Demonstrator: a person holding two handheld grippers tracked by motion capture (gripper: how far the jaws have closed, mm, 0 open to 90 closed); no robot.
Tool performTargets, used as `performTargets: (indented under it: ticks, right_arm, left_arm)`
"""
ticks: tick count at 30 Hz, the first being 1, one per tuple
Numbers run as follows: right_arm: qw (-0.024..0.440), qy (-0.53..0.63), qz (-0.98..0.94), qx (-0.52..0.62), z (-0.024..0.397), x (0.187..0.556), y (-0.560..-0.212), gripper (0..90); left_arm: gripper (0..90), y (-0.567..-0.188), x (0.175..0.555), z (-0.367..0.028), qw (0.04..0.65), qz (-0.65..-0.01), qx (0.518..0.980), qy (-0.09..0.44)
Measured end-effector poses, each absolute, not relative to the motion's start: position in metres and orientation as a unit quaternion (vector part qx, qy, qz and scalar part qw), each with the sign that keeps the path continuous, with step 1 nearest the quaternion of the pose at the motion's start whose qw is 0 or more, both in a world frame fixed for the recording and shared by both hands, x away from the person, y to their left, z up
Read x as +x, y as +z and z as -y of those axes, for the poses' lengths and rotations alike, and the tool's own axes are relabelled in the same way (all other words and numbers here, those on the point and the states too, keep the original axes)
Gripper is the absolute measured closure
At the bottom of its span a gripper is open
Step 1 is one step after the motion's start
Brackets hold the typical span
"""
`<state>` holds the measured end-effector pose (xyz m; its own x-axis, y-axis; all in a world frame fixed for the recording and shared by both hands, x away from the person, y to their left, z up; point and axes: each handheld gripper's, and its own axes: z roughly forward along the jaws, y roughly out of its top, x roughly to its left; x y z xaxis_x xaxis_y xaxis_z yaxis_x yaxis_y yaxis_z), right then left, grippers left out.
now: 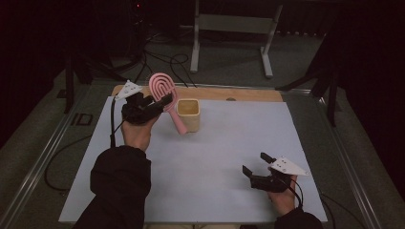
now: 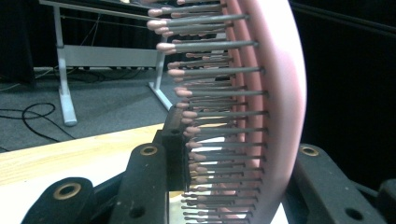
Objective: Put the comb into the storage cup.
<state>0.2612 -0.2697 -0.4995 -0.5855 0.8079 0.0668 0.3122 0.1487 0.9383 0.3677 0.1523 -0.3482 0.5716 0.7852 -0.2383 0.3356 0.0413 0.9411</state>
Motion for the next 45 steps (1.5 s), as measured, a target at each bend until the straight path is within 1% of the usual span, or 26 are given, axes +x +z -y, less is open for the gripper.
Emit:
performTargets:
  ticks: [21, 45]
  right_arm:
    - [0.236, 0.518, -0.724, 0.39, 0.268, 0.261, -0.501, 10.1]
    - [0.235, 0.516, -0.726, 0.389, 0.268, 0.262, -0.501, 10.2]
  left_arm:
    - [64.4, -0.347, 0.377, -0.152, 0.586, -0.435, 0.655, 0.196]
    - [64.4, -0.341, 0.39, -0.146, 0.578, -0.448, 0.647, 0.215]
